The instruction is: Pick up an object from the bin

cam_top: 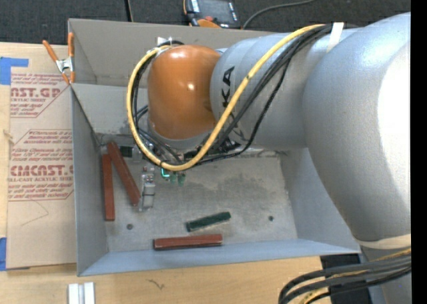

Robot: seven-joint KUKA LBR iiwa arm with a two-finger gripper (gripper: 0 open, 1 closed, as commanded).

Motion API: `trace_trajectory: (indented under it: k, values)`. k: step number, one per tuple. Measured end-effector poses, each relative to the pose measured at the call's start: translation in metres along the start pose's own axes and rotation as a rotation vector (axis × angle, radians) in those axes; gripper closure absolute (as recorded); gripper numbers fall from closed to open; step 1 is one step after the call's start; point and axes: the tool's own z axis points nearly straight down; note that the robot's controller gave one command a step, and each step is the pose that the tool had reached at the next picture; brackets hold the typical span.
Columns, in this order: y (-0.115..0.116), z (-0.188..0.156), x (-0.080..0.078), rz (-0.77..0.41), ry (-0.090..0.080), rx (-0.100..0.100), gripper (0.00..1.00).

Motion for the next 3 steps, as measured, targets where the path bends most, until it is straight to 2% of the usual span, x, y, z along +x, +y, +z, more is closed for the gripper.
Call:
trace_trajectory:
  k: [1,2,3]
  values:
    - [-0.024,0.086,-0.042,-0.023,-0.003,0.001,0.00]
    - [-0.069,0.005,0.010,-0.091,-0.009,0.000,0.00]
    - [-0.105,0.081,0.044,-0.467,-0.001,0.001,0.00]
